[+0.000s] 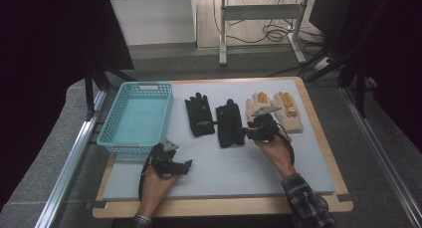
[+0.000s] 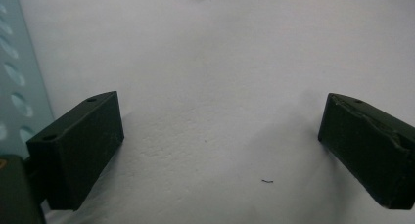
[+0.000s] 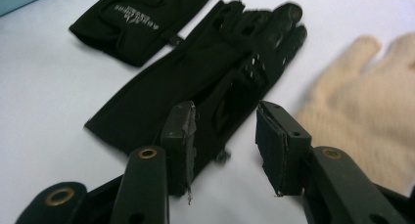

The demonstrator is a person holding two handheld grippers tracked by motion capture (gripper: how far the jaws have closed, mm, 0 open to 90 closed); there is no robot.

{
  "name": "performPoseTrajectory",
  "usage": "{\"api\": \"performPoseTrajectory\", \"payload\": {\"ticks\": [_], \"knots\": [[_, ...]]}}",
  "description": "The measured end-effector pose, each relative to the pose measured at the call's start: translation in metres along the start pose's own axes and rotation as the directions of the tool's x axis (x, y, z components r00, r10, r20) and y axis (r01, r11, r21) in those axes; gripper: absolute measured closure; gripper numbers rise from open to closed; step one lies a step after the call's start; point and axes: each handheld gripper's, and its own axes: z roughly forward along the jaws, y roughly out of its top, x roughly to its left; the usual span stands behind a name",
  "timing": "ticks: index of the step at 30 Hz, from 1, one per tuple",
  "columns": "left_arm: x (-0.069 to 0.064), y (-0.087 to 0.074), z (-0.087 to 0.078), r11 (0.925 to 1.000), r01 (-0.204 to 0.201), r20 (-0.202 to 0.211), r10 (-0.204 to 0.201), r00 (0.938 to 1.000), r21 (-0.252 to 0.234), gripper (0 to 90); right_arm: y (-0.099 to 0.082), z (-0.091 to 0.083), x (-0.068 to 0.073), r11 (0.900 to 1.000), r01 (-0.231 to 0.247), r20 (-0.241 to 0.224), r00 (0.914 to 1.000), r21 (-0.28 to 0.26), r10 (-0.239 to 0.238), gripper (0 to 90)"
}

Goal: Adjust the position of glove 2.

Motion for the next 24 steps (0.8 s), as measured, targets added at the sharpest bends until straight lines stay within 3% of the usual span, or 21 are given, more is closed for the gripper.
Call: {"api": "performPoseTrajectory", "payload": {"ticks": [4,10,19,21,24], "knots": [[0.0,0.0,0.0,1.0,0.001,0.001,-0.001,1.0,0.0,3.3,0.015,0.011,0.0,0.9996,0.027,0.016,0.9995,0.008,-0.027,56.3],[0.0,0.0,0.0,1.0,0.001,0.001,-0.001,1.0,-0.001,3.3,0.032,0.033,-0.001,0.9985,0.05,0.045,0.9977,0.021,-0.051,45.2],[0.0,0.0,0.0,1.0,0.001,0.001,-0.001,1.0,-0.003,3.3,0.036,0.079,-0.006,0.9962,0.008,0.064,0.9978,0.087,-0.014,29.8],[0.0,0.0,0.0,1.0,0.001,0.001,-0.001,1.0,-0.003,3.3,0.033,0.088,-0.007,0.9949,0.013,0.071,0.9973,0.1,-0.02,29.0],[0.0,0.0,0.0,1.0,0.002,0.001,-0.002,1.0,-0.004,3.3,0.033,0.091,-0.011,0.995,-0.041,0.039,0.9985,0.092,0.037,36.1]]}}
